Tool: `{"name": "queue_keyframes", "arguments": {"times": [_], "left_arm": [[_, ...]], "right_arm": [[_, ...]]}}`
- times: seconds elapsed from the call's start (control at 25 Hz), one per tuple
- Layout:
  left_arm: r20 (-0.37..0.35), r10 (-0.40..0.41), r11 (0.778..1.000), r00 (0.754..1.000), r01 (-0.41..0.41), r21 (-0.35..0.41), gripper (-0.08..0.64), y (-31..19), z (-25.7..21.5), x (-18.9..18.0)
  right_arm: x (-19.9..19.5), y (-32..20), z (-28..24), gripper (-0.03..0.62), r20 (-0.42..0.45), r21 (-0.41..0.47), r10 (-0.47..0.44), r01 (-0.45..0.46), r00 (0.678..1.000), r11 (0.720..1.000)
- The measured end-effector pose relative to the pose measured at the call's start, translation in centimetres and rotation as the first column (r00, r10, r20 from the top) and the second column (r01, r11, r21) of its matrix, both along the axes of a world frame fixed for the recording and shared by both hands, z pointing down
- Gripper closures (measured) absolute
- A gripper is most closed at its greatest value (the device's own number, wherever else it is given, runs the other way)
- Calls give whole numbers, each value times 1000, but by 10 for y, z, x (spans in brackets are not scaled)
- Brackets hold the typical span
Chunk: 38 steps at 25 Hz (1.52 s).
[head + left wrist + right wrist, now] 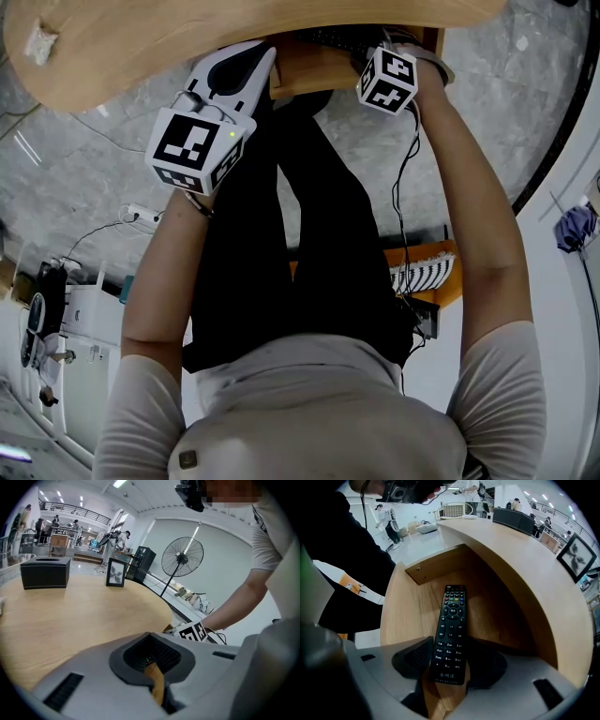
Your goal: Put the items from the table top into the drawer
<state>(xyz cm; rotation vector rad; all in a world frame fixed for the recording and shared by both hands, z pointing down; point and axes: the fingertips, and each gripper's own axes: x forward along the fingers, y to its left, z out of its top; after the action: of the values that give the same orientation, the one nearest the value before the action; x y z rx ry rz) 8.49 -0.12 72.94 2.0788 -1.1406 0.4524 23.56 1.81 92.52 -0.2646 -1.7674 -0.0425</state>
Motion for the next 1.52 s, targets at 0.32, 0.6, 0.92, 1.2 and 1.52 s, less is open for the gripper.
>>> {"name": "queue_keyframes", "arguments": {"times": [0.32, 0.6, 0.92, 1.2, 1.52], "left_arm": [[1, 15, 1000, 1000, -15, 2, 551, -3, -1, -3], [1, 34, 999, 999, -34, 4, 551, -2, -10, -2], [2, 59, 998, 998, -59, 38, 551, -14, -47, 5], [11, 65, 995, 998, -65, 78, 551, -31, -98, 9], [10, 14, 991, 1000, -15, 130, 551, -23, -209, 4]], "right_arm": [[-1, -1, 2, 350, 3, -9, 55, -55, 999, 998], [3, 1, -14, 342, 14, -3, 110, -110, 994, 994], [2, -7, -65, 342, 73, -17, 330, -330, 941, 944], [1, -37, -145, 356, 165, -62, 545, -543, 822, 837], [-8, -55, -305, 459, 388, -44, 610, -647, 691, 761]]}}
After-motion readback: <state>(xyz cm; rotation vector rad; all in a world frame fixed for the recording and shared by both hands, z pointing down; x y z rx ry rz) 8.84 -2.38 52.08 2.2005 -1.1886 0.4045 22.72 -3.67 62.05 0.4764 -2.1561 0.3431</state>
